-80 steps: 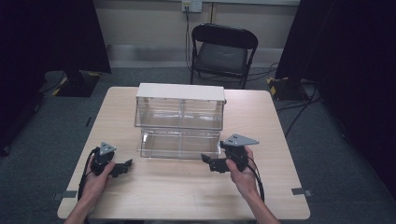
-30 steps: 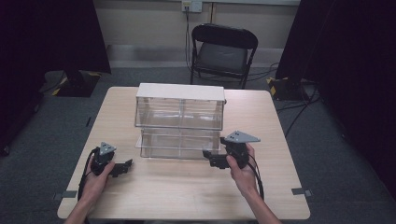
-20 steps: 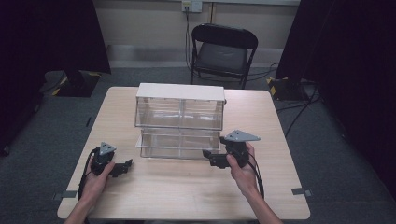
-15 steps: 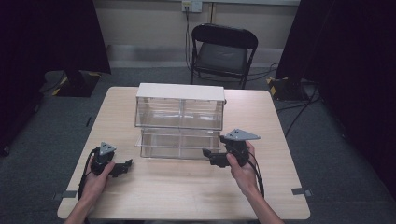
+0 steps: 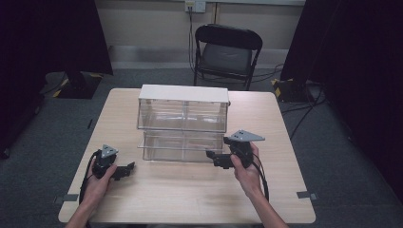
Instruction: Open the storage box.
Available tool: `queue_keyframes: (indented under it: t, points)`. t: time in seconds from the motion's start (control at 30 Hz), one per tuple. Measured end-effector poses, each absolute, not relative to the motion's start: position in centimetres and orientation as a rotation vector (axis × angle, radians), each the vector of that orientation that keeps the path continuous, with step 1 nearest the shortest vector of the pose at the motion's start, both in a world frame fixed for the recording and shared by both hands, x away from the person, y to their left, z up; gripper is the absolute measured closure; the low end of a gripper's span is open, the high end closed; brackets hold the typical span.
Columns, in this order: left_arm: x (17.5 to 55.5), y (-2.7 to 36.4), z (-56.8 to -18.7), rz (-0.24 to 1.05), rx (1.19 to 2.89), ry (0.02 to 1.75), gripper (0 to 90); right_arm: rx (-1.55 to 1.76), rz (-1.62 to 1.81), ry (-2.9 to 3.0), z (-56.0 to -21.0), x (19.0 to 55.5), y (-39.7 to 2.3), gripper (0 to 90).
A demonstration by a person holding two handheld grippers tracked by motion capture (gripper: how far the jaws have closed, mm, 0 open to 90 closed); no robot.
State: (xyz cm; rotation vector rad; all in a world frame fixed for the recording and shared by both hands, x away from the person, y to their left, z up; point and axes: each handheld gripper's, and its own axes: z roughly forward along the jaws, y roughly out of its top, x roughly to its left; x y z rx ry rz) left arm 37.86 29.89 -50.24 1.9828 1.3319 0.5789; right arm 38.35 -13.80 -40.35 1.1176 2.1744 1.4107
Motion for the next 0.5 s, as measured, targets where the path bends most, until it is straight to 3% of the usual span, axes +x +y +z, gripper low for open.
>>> queue_keyframes:
  t: [0.5]
  points:
    - [37.85,29.89,-50.24,0.579,1.983,1.332,11.7,1.122,1.409,2.148,-39.82,38.78,-14.3,13.8]
